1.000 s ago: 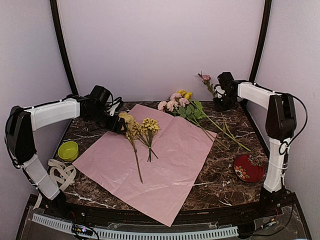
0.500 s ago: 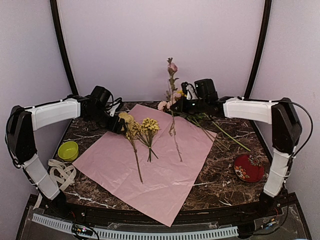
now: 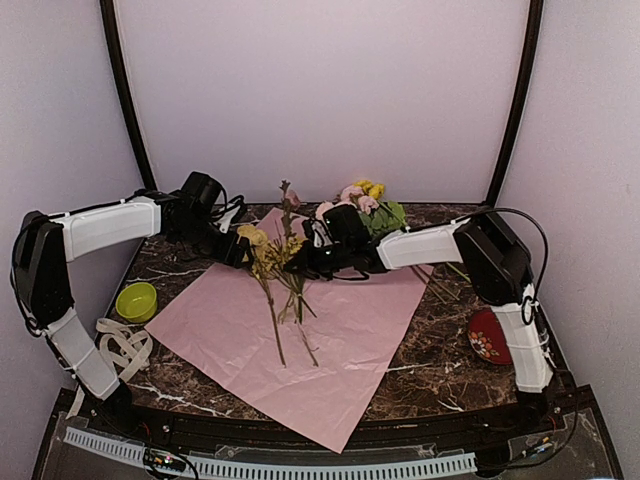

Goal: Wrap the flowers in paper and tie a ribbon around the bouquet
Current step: Place the fake flower on the flattened wrapping paper, then pick up the fake flower from the center of the board.

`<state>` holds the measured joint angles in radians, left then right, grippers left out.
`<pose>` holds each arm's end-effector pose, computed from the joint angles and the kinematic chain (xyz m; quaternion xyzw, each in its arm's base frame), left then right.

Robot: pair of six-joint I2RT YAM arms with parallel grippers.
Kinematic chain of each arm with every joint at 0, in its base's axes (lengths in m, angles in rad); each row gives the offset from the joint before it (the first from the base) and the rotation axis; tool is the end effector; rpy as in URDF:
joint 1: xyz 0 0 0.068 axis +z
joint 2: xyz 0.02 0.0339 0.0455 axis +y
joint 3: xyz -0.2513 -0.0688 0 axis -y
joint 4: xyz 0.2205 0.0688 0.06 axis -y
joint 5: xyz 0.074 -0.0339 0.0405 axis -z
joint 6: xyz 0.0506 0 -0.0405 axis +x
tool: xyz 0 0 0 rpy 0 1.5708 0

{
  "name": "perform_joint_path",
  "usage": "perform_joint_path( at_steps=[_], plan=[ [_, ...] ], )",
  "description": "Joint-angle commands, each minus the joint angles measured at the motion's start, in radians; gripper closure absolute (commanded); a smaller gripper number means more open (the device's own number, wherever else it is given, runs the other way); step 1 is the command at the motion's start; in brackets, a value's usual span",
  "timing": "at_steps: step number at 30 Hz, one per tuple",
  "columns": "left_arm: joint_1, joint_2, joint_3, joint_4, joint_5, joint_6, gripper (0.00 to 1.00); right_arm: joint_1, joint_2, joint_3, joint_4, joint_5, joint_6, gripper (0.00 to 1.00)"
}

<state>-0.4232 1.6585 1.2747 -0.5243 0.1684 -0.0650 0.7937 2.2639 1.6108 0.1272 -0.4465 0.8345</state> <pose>0.3112 -0.1495 0.2392 0.1948 0.9223 -0.1555 0.2953 0.3320 0.3687 0.1604 -0.0932 0.8472 0.4855 0.1946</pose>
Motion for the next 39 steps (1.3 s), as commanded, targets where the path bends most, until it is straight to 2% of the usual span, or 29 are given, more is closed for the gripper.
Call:
perform_joint_path(
  at_steps=[1, 2, 3, 4, 8, 14, 18, 21, 24, 28, 32, 36, 39],
  plan=[
    [0.006, -0.034, 0.019, -0.013, 0.011, 0.005, 0.23, 0.002, 0.025, 0.073, 0.0, -0.015, 0.022, 1.0],
    [0.006, -0.035, 0.019, -0.013, 0.011, 0.006, 0.23, 0.002, 0.028, 0.08, -0.017, -0.005, 0.007, 0.94],
    [0.006, -0.035, 0.018, -0.014, 0.011, 0.006, 0.23, 0.002, 0.028, 0.09, -0.036, 0.005, -0.023, 0.82],
    [0.005, -0.036, 0.018, -0.014, 0.01, 0.006, 0.23, 0.002, 0.027, 0.1, -0.06, 0.012, -0.041, 0.76],
    [0.005, -0.037, 0.02, -0.014, 0.01, 0.007, 0.23, -0.002, -0.006, 0.139, -0.154, 0.063, -0.132, 0.59],
    [0.005, -0.041, 0.019, -0.013, 0.006, 0.01, 0.23, -0.063, -0.135, 0.144, -0.32, 0.176, -0.315, 0.56],
    [0.005, -0.046, 0.018, -0.012, 0.012, 0.008, 0.23, -0.192, -0.234, 0.081, -0.428, 0.221, -0.426, 0.56],
    [0.005, -0.045, 0.018, -0.011, 0.014, 0.007, 0.23, -0.304, -0.246, 0.068, -0.572, 0.305, -0.496, 0.56],
    [0.006, -0.046, 0.018, -0.012, 0.013, 0.007, 0.23, -0.395, -0.221, 0.062, -0.681, 0.375, -0.581, 0.52],
    [0.005, -0.04, 0.018, -0.012, 0.009, 0.009, 0.23, -0.46, -0.136, 0.123, -0.816, 0.549, -0.672, 0.36],
    [0.005, -0.027, 0.02, -0.013, 0.008, 0.011, 0.23, -0.476, -0.063, 0.196, -0.864, 0.673, -0.747, 0.22],
    [0.005, -0.02, 0.019, -0.015, 0.007, 0.011, 0.23, -0.495, 0.01, 0.267, -0.882, 0.736, -0.795, 0.2],
    [0.005, -0.018, 0.02, -0.015, 0.003, 0.013, 0.23, -0.51, 0.065, 0.302, -0.887, 0.732, -0.819, 0.24]
  ],
)
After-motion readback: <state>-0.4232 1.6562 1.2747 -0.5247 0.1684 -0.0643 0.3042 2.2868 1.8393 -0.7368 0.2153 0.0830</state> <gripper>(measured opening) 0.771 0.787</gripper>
